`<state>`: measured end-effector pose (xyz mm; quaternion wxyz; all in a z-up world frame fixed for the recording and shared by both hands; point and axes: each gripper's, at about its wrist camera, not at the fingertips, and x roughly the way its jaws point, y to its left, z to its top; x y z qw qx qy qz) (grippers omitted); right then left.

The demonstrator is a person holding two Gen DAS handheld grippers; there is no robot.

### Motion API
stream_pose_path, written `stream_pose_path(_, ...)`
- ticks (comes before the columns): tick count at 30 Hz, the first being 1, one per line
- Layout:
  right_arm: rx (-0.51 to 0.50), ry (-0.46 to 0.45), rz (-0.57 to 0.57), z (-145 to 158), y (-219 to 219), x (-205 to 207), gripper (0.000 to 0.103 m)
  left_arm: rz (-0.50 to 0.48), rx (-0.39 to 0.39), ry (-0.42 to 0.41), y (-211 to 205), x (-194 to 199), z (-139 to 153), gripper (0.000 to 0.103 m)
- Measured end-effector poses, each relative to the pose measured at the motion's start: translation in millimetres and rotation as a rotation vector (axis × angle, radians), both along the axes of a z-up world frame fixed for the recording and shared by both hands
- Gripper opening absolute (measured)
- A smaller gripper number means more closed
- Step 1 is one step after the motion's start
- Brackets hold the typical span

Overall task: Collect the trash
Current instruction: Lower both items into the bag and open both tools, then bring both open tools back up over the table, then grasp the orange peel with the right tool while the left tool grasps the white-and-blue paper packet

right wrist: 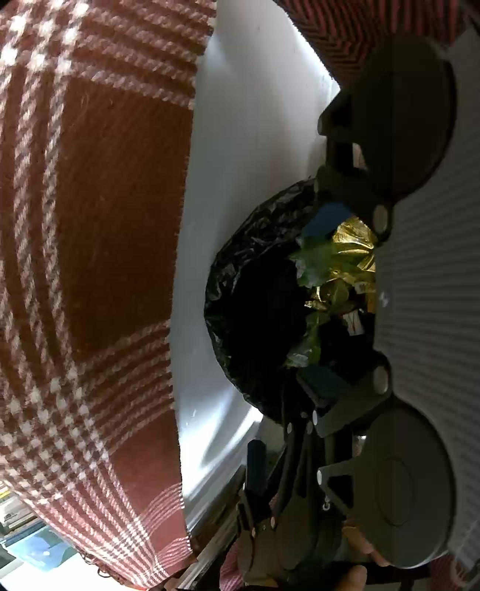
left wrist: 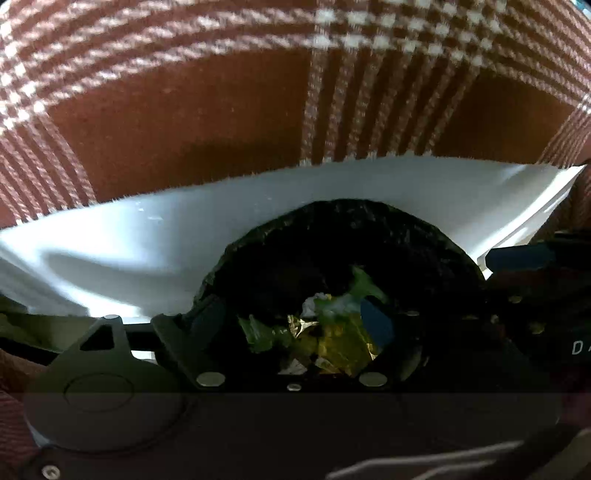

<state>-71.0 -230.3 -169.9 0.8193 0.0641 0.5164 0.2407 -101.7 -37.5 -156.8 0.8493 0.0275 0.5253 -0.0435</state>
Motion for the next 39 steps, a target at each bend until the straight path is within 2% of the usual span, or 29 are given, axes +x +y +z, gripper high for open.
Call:
stream_pose_path(4,0.023,-0.017,0.008,9.8,-2.7,-1.7,0.087,0.001,-0.004,-0.030,3.1,-4.8,19.1,0.082)
stream_pose_path(9,0.149,-0.076,0.048,56.5,-19.0,-12.4,0.092,-0.051,-0.050,-0.126,11.2,-20.4,76.9,0.083)
stream_pose_path(13,0.235,-0.200,0.075,113.4,-37.7,-14.1,0.098,-0.065,-0.111,-0.281,22.3,-24.2,137.4,0.088)
stream_pose_path(16,0.239,-0.307,0.060,147.6,-46.4,-8.4,0.099,-0.049,-0.142,-0.407,29.8,-15.9,174.3,0.094)
stream_pose_path(18,0.232,-0.371,0.029,162.7,-50.6,-0.9,0.099,-0.034,-0.137,-0.478,30.4,-5.4,187.4,0.095)
stream_pose_path(20,0.217,-0.433,-0.010,173.6,-54.6,9.2,0.099,-0.014,-0.116,-0.513,24.7,7.6,192.3,0.095)
stream_pose_path(22,0.155,-0.495,-0.061,181.0,-54.4,23.0,0.099,-0.004,-0.108,-0.536,20.7,22.6,191.1,0.096)
stream_pose_path(24,0.075,-0.559,-0.118,186.3,-54.9,40.8,0.099,-0.003,-0.102,-0.526,14.1,37.7,183.8,0.097)
stream_pose_path(27,0.000,-0.602,-0.186,188.4,-58.1,67.7,0.099,-0.007,-0.086,-0.529,5.1,55.3,164.5,0.097)
stream_pose_path(31,-0.027,-0.591,-0.194,183.8,-68.6,105.1,0.099,-0.040,-0.011,-0.537,-6.6,69.3,145.2,0.097)
stream_pose_path(36,-0.060,-0.553,-0.223,176.2,-68.0,156.2,0.099,-0.016,-0.058,-0.545,-6.3,90.1,139.4,0.101)
stream_pose_path(39,-0.099,-0.534,-0.226,171.5,-63.0,186.9,0.099,-0.046,-0.046,-0.537,-7.5,102.9,136.8,0.103)
